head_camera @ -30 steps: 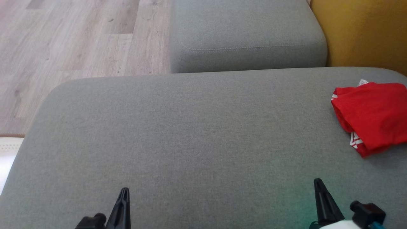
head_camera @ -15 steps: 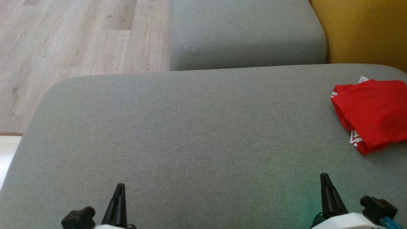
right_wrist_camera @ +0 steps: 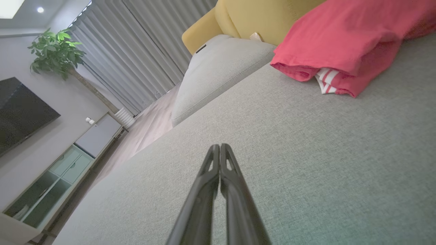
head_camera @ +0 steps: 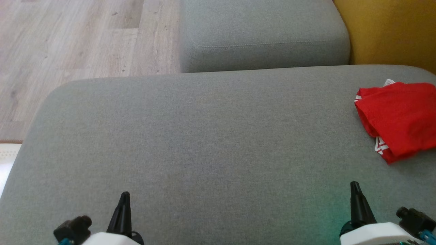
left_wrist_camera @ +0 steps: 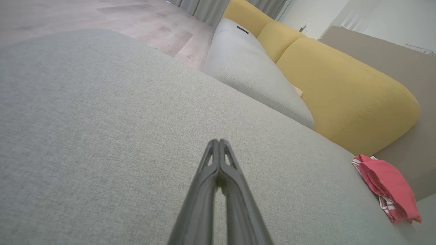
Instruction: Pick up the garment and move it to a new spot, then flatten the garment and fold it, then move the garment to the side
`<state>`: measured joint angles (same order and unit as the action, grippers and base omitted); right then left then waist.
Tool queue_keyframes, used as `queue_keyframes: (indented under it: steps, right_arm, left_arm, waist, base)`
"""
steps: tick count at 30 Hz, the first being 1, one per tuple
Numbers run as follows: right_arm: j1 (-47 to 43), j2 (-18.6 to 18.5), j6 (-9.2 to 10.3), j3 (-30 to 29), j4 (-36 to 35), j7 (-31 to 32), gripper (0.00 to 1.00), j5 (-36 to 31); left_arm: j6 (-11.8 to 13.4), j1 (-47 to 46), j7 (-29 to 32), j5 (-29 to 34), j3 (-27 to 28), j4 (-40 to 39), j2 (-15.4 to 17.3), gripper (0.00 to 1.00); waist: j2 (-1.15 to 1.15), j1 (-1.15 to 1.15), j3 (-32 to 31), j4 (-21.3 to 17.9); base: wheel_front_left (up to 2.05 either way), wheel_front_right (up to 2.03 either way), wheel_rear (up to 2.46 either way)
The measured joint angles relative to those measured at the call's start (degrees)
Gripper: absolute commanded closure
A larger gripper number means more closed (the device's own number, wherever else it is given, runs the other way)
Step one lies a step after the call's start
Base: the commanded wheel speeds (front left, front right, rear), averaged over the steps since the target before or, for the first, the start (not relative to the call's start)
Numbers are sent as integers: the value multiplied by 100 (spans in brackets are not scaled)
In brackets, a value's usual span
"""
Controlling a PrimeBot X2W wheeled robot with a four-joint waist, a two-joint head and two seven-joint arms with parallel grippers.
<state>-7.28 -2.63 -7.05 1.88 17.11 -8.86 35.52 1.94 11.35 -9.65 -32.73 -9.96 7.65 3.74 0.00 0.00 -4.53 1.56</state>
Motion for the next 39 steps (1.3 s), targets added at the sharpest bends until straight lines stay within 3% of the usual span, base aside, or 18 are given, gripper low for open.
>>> queue_keyframes:
  steps: [39]
  right_arm:
    - [454,-9,0,-320,-37,590,100,2570]
  left_arm:
    - [-404,-596,600,-2748,516,355,30,100]
  waist:
    - [0,0,211,-70]
  base:
    - [0,0,0]
